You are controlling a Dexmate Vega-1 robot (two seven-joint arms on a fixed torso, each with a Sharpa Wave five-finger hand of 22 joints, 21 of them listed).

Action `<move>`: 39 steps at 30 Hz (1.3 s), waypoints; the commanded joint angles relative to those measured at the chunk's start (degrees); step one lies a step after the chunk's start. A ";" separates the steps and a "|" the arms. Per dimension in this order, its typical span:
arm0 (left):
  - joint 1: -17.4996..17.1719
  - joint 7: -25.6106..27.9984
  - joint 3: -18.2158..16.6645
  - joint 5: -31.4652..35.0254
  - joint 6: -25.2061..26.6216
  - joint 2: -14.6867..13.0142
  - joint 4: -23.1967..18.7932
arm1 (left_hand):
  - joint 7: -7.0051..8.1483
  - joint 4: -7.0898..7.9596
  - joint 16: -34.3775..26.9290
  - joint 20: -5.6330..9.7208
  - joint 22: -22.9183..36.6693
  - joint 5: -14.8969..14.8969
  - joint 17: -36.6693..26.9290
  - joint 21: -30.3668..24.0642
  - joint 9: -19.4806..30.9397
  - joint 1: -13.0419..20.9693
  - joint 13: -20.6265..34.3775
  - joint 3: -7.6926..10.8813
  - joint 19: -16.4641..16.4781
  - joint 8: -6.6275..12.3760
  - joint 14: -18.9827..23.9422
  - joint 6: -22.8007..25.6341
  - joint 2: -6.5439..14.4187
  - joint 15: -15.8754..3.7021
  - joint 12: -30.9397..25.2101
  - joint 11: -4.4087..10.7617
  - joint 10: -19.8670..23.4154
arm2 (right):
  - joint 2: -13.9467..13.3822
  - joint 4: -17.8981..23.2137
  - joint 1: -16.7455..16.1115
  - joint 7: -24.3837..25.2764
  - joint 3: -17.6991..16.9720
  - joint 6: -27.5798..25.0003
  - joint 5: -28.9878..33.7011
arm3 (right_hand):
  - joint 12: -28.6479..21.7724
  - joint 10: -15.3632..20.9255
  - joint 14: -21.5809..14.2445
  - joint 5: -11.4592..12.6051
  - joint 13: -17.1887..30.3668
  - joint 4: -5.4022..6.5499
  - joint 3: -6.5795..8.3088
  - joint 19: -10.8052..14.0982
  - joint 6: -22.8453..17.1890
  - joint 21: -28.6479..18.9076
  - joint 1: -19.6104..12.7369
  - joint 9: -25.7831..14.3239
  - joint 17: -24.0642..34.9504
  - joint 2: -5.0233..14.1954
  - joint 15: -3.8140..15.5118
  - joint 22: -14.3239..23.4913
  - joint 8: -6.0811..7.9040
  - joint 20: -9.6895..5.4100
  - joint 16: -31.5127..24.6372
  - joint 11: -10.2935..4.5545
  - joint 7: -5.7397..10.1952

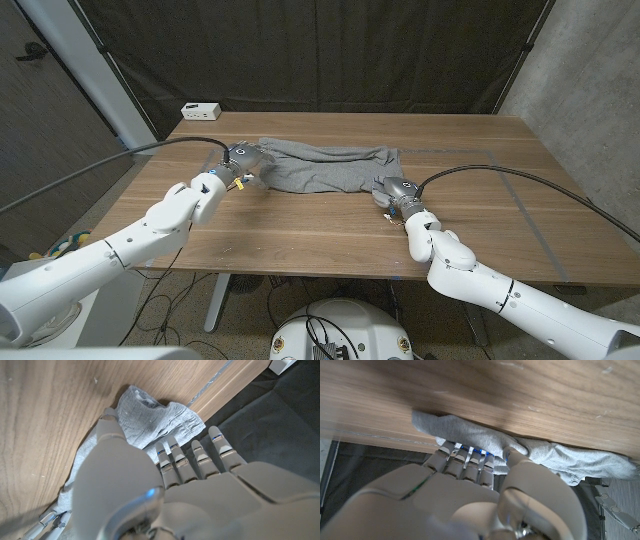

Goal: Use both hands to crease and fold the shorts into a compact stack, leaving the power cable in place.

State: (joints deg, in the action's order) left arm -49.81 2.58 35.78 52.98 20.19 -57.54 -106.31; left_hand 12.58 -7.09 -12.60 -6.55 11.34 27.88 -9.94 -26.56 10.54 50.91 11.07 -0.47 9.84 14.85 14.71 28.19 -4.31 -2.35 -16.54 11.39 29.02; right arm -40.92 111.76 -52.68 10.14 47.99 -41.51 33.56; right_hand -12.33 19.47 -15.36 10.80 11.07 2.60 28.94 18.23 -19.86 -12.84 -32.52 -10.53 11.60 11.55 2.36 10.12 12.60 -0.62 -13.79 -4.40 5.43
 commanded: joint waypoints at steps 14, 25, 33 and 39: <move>5.37 6.41 6.62 4.79 -3.53 6.60 11.16 | -0.01 -0.04 -0.67 1.83 0.33 -1.61 -0.09 -0.93 0.19 3.21 0.26 -0.74 2.56 -0.38 5.07 4.18 1.35 -7.32 0.31 0.54 4.49 | 0.37 -1.17 1.21 0.12 0.26 0.06 -1.82 | 0.06 0.62 -0.57 -0.03 0.10 -0.28 0.48 0.33 -0.94 0.10 -0.79 -0.33 0.14 0.13 5.88 0.15 -0.26 -0.25 -0.21 -0.34 0.13; 6.84 8.36 8.22 6.04 -3.57 7.51 13.39 | -0.08 -1.90 1.04 4.46 0.16 -10.20 -0.14 -2.08 -0.22 16.58 -0.06 6.91 5.11 -0.34 14.87 22.40 9.60 -9.95 2.11 0.56 23.02 | 0.54 -1.75 1.98 0.27 0.80 -0.24 -1.83 | 0.15 0.76 -0.55 -0.09 0.11 -0.29 0.58 0.24 -1.09 0.19 -0.87 -0.35 0.20 0.09 5.79 0.16 -0.38 -0.27 -0.24 -0.38 0.21; 7.03 12.36 9.36 9.76 -0.94 7.99 14.48 | -0.48 -2.91 0.99 4.97 0.16 -16.02 -0.53 -3.04 -0.06 24.81 0.63 13.04 5.88 0.05 18.31 31.92 13.33 -10.81 1.85 0.76 32.01 | -0.03 -1.68 2.17 -0.69 0.77 0.52 -2.85 | 0.18 0.93 -0.55 -0.13 0.13 -0.24 0.60 0.21 -1.19 0.24 -0.85 -0.36 0.24 0.06 5.83 0.17 -0.46 -0.27 -0.27 -0.14 0.22; 7.81 16.32 10.56 12.48 -0.12 8.61 16.16 | -1.26 -2.14 0.46 5.88 0.34 -16.61 -1.12 -4.24 0.13 27.60 1.24 14.30 6.26 1.91 21.97 40.89 13.11 -11.35 1.81 0.19 34.65 | -0.34 -1.46 2.33 -1.15 1.08 0.48 -2.78 | 0.04 1.60 -0.91 -0.10 0.13 -0.37 0.87 0.36 -2.01 0.22 -1.10 -0.37 0.23 0.23 5.94 0.17 -0.29 -0.35 -0.41 -0.34 0.26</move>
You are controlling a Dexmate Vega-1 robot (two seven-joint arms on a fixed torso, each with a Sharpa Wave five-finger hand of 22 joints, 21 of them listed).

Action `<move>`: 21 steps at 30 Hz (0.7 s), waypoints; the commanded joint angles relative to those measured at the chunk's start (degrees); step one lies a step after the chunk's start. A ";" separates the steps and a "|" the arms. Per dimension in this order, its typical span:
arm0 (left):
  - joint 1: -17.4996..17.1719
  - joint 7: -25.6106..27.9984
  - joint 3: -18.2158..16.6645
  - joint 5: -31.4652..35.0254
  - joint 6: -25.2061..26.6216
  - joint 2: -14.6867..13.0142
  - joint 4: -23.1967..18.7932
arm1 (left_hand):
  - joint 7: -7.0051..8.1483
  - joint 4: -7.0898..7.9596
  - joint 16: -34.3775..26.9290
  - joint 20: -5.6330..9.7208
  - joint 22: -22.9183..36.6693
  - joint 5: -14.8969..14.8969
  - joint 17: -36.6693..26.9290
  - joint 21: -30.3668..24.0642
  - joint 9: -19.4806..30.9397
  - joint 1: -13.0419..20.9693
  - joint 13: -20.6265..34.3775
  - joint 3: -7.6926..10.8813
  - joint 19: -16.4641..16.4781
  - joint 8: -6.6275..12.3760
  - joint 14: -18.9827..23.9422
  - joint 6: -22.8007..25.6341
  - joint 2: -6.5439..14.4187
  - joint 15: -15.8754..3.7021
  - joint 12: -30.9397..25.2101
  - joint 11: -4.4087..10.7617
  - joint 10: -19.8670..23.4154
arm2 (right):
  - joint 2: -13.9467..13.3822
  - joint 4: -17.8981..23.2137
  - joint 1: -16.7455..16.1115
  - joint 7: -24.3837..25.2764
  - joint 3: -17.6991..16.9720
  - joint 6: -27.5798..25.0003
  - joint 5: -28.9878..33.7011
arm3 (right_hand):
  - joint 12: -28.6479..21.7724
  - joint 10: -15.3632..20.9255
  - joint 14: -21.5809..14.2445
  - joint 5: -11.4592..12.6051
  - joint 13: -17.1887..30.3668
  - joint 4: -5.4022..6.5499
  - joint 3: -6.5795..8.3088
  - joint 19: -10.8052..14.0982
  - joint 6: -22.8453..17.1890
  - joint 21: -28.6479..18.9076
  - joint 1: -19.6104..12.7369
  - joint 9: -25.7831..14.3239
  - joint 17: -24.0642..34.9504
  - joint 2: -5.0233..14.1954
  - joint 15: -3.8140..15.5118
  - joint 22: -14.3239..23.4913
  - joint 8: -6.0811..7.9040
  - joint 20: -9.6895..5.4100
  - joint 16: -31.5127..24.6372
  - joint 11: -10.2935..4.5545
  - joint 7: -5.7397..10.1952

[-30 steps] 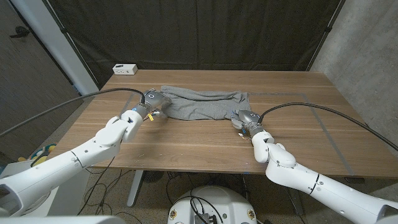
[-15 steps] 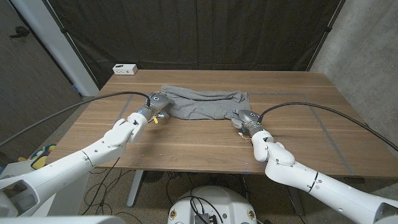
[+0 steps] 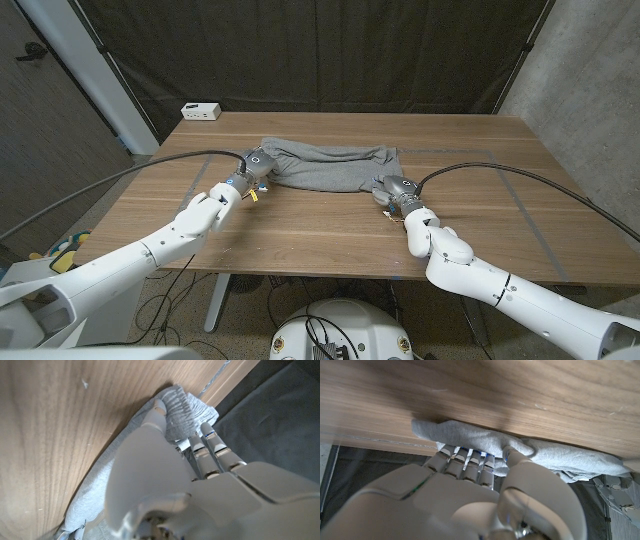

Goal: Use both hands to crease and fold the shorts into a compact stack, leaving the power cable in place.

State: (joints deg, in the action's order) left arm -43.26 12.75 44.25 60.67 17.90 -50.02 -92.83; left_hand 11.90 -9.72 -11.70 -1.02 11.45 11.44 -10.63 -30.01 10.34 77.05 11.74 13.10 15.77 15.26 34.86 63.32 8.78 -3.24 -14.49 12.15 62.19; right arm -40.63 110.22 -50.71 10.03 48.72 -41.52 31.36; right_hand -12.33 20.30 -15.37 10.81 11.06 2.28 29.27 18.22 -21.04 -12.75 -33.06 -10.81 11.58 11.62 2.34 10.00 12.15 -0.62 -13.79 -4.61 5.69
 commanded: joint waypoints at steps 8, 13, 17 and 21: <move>4.62 7.77 5.08 11.38 0.39 0.64 3.62 | -0.39 0.49 -0.67 1.19 0.27 -0.26 -0.62 -1.31 0.34 1.71 0.98 0.65 0.43 2.20 3.16 8.68 -0.59 -10.51 -0.54 -0.56 2.72 | -0.97 0.42 -0.42 -0.56 -0.52 1.64 -1.87 | 0.05 1.12 -1.06 -0.05 0.16 0.01 1.18 0.43 -1.36 0.15 -0.93 -0.10 0.31 0.60 6.16 0.31 0.16 -0.36 -0.50 -0.24 0.19; 7.19 8.00 6.51 15.52 -1.94 0.10 3.64 | -0.29 0.33 -0.63 1.98 0.31 -0.49 -0.72 -1.71 0.45 2.22 1.14 0.41 0.64 2.72 3.29 10.32 -1.23 -10.49 -0.66 -0.29 3.70 | -1.01 0.34 0.19 -1.04 0.79 0.77 -0.09 | 0.07 1.22 -1.10 -0.04 0.16 0.01 1.41 0.44 -1.46 0.17 -1.07 -0.10 0.34 0.61 6.23 0.31 0.12 -0.41 -0.52 -0.28 0.22; 9.16 7.18 7.29 18.55 -4.02 -0.36 3.11 | -0.30 0.28 -0.66 2.38 0.33 -0.69 -0.79 -1.86 0.45 2.46 1.16 0.19 0.58 2.95 3.35 11.11 -1.64 -10.49 -0.72 -0.17 4.38 | -0.88 0.16 -0.09 -0.84 0.47 1.25 -0.64 | 0.12 1.22 -1.10 -0.06 0.17 0.06 1.52 0.41 -1.50 0.19 -1.12 -0.11 0.37 0.55 6.21 0.31 0.07 -0.37 -0.54 -0.22 0.28; 10.50 6.98 7.54 21.22 -5.24 -0.69 2.46 | -0.29 0.34 -0.77 2.74 0.33 -0.85 -0.87 -1.98 0.44 2.54 1.14 0.05 0.61 3.03 3.56 11.48 -1.79 -10.47 -0.72 -0.11 4.76 | -1.02 0.26 -0.38 -0.54 0.35 1.45 -0.62 | 0.17 1.24 -1.05 -0.10 0.17 0.15 1.60 0.29 -1.46 0.25 -1.12 -0.11 0.43 0.46 6.26 0.32 -0.03 -0.34 -0.56 -0.31 0.27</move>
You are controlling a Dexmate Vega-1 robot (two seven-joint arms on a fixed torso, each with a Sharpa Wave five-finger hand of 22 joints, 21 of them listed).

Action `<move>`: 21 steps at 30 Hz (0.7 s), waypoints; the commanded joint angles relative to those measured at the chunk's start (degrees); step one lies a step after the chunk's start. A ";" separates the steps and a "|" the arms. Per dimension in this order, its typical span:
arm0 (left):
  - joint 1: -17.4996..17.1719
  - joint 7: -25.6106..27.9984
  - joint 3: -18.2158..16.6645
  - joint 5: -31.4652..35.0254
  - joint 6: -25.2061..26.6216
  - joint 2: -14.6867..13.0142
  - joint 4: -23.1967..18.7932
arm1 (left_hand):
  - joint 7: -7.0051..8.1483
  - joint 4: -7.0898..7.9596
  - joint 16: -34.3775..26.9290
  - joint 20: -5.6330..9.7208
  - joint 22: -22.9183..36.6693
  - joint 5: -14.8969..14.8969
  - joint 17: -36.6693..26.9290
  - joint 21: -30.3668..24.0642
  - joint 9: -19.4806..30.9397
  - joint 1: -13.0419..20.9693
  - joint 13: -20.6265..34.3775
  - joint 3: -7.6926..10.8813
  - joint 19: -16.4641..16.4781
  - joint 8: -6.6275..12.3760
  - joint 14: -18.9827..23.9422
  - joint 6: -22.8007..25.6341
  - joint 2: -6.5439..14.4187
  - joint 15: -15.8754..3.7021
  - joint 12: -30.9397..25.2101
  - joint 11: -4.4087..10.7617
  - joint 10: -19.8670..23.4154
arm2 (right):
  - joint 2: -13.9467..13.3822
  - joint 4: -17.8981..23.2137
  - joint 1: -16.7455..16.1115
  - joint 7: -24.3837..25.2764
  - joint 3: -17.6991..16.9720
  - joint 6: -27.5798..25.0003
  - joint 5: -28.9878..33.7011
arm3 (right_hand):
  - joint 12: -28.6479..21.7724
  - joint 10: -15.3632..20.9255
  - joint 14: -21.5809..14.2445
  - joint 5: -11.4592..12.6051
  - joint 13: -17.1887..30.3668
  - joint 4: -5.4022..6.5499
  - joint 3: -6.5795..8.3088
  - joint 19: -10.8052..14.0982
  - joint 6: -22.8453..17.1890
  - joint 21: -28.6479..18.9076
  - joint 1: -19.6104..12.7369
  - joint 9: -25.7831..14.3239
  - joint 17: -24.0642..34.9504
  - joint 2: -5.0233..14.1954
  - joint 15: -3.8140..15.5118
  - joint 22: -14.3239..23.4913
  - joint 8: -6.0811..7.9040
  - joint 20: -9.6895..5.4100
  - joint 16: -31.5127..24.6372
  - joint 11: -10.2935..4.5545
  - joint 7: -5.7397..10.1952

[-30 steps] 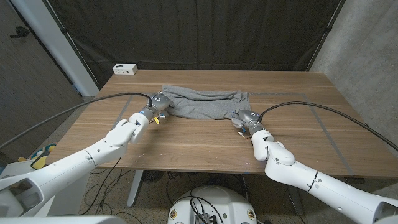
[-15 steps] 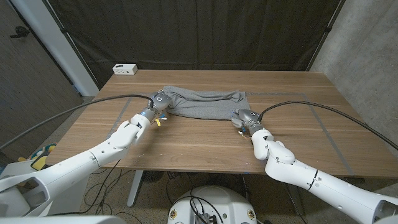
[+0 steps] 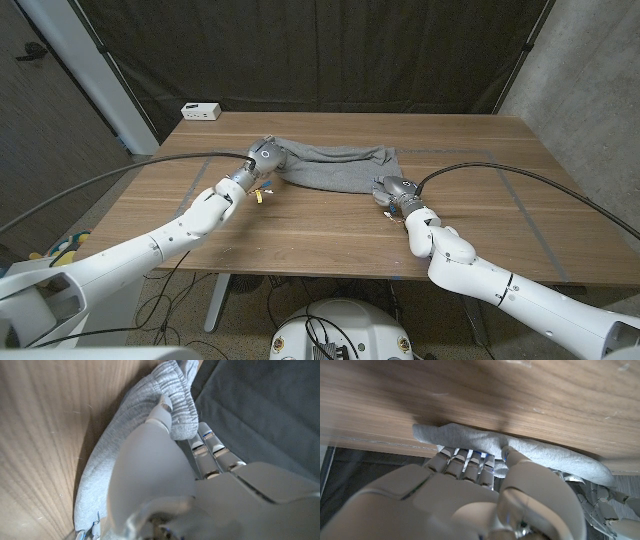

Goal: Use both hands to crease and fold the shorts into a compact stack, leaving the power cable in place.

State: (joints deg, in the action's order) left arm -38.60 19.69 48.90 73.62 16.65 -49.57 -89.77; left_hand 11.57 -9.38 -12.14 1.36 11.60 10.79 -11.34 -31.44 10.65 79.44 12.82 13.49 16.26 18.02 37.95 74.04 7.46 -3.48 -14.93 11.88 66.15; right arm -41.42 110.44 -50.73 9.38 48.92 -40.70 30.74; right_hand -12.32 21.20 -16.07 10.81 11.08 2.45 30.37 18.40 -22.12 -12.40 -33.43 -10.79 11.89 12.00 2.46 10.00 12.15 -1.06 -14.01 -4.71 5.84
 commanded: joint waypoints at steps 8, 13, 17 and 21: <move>7.33 -0.34 2.44 12.28 -6.23 -2.61 -2.82 | 0.06 0.18 -0.56 0.68 0.20 -0.43 -0.30 -0.70 0.11 0.18 0.03 -0.71 0.04 0.45 0.87 1.54 -0.77 -10.14 -0.25 0.33 1.52 | -0.48 -0.18 -0.60 -0.25 -0.17 1.39 -0.81 | 0.23 0.36 -0.35 -0.16 0.17 0.10 0.58 0.04 -0.41 -0.05 -0.75 -0.14 0.19 0.00 6.16 0.33 -0.12 0.07 -0.40 -0.37 0.10; 7.76 -0.60 1.99 14.64 -7.09 -3.40 -4.05 | 0.05 0.31 -0.77 0.99 0.20 -0.42 -0.41 -0.84 0.07 0.17 -0.03 -1.01 0.07 0.55 1.22 2.05 -0.96 -10.10 -0.18 0.48 1.96 | -0.61 -0.28 -0.65 0.03 -0.16 1.76 -0.55 | 0.30 0.27 -0.27 -0.18 0.17 0.17 0.60 -0.02 -0.45 -0.02 -0.72 -0.15 0.22 -0.03 6.18 0.33 -0.15 0.10 -0.39 -0.34 0.11; 8.41 -0.17 1.79 16.99 -7.98 -3.96 -4.74 | 0.06 0.37 -0.95 1.11 0.21 -0.27 -0.51 -0.95 0.05 0.26 -0.10 -1.31 0.04 0.64 1.71 2.55 -1.17 -10.11 -0.06 0.57 2.14 | -0.71 -0.14 -0.93 0.12 -0.63 2.16 -1.11 | 0.30 0.33 -0.24 -0.20 0.17 0.21 0.62 -0.08 -0.47 0.00 -0.71 -0.15 0.24 -0.06 6.23 0.33 -0.18 0.10 -0.39 -0.33 0.14; 9.23 -0.40 1.53 18.91 -8.93 -4.23 -5.30 | 0.07 0.47 -1.02 1.30 0.22 -0.12 -0.56 -1.06 0.03 0.31 -0.15 -1.59 0.03 0.72 2.01 3.01 -1.30 -10.11 0.02 0.56 2.37 | -0.76 -0.07 -1.28 0.41 -0.86 2.32 -1.26 | 0.33 0.34 -0.14 -0.22 0.18 0.25 0.65 -0.11 -0.43 0.02 -0.72 -0.15 0.26 -0.08 6.27 0.33 -0.24 0.09 -0.36 -0.34 0.15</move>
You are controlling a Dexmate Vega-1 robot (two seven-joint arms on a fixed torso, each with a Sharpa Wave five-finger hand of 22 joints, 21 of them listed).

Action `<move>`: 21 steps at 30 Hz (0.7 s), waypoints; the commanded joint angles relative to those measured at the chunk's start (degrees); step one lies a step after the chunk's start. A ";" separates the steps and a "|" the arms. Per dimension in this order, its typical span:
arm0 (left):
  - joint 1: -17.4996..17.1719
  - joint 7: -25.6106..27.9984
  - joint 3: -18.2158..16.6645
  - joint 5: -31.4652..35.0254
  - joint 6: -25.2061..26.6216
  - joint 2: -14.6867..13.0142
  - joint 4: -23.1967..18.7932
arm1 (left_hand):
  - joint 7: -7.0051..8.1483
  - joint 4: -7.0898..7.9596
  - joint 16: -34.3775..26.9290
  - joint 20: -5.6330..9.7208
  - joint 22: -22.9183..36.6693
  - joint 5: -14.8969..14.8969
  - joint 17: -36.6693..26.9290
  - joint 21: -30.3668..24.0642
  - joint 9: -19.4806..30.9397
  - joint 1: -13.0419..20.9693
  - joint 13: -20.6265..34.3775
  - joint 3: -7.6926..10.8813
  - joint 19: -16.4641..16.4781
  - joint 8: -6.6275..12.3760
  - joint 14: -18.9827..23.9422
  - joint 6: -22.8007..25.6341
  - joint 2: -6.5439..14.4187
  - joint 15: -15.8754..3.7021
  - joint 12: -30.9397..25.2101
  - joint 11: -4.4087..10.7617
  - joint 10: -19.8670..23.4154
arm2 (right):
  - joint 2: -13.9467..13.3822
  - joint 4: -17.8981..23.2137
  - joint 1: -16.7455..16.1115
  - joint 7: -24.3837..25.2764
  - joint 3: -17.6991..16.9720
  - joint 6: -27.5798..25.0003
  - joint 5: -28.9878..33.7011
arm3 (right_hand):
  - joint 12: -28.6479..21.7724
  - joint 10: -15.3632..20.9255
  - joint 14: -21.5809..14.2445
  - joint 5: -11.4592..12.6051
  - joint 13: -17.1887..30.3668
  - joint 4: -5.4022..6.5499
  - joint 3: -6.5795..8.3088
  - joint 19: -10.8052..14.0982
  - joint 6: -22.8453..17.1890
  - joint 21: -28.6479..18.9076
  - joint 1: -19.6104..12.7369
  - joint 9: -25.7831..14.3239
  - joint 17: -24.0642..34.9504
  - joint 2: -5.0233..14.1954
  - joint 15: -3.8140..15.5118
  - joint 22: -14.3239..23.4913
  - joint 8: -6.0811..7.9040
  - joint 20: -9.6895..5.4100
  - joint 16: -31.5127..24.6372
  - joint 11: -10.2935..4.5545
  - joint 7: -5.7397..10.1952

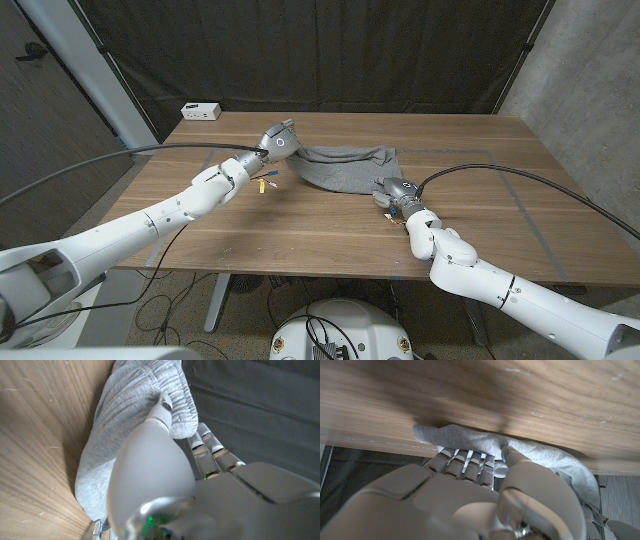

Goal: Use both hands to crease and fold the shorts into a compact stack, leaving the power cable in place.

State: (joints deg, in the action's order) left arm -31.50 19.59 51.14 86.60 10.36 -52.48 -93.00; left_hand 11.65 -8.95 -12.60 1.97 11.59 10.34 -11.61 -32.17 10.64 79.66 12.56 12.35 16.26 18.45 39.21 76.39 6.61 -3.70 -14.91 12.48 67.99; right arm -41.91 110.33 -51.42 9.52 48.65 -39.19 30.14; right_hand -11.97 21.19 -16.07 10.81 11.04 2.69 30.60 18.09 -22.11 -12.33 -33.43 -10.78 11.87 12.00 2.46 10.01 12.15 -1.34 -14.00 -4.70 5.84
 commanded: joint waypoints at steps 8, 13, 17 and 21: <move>4.18 -0.66 -0.53 9.34 -4.49 -0.75 -1.97 | -0.06 0.17 -0.65 0.80 0.25 0.54 -0.36 -0.47 -0.02 0.18 0.02 -0.84 -0.06 0.30 1.08 1.11 -0.59 -9.87 0.16 0.05 0.80 | -0.86 0.65 -0.94 -0.05 -0.52 0.92 -0.31 | 0.06 0.31 0.04 -0.25 0.22 0.04 0.48 -0.02 -0.47 0.05 -0.75 -0.18 0.29 -0.13 6.32 0.32 -0.32 0.35 -0.32 -0.36 0.11; 5.60 -0.96 -0.21 10.55 -5.63 -0.11 -1.72 | -0.06 0.22 -0.61 0.87 0.27 0.68 -0.36 -0.56 -0.05 0.31 -0.03 -1.07 -0.15 0.29 1.09 1.35 -0.67 -9.85 0.30 0.11 0.87 | -1.08 1.01 -1.53 0.07 -1.02 1.12 -0.87 | 0.07 0.38 0.27 -0.26 0.22 0.03 0.53 -0.13 -0.50 0.10 -0.79 -0.18 0.29 -0.15 6.37 0.32 -0.36 0.31 -0.23 -0.38 0.17; 6.62 -1.00 0.05 11.50 -6.34 0.15 -1.83 | -0.06 0.27 -0.57 0.88 0.28 0.75 -0.36 -0.60 -0.07 0.36 -0.07 -1.20 -0.22 0.24 1.05 1.40 -0.67 -9.84 0.39 0.13 0.91 | -1.03 1.24 -1.90 0.46 -0.97 0.29 -0.37 | 0.10 0.37 0.35 -0.27 0.23 0.04 0.57 -0.26 -0.46 0.15 -0.82 -0.18 0.29 -0.15 6.43 0.32 -0.41 0.29 -0.20 -0.46 0.25; 7.63 -0.72 0.29 12.08 -7.17 0.37 -1.94 | -0.09 0.33 -0.52 0.88 0.30 0.84 -0.36 -0.66 -0.05 0.46 -0.11 -1.35 -0.32 0.24 0.94 1.56 -0.63 -9.83 0.51 0.20 0.99 | -1.24 1.50 -2.23 0.62 -1.25 0.32 -0.59 | 0.16 0.27 0.41 -0.28 0.23 0.05 0.60 -0.37 -0.45 0.19 -0.84 -0.19 0.28 -0.15 6.45 0.32 -0.44 0.27 -0.18 -0.48 0.20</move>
State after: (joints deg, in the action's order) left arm -26.68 18.84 50.73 96.09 5.35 -52.78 -94.69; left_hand 11.68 -8.71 -12.94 2.27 11.59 10.64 -11.87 -32.44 10.38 79.88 12.40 11.20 15.94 18.42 39.67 77.44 6.40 -3.78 -14.59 12.48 68.60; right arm -42.77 111.20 -52.77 9.66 47.85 -38.36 29.66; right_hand -11.91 21.50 -15.84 10.59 11.07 2.69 30.60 17.66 -22.10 -11.86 -33.65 -10.77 11.84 11.77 2.25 10.17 11.85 -1.32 -13.97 -5.02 5.84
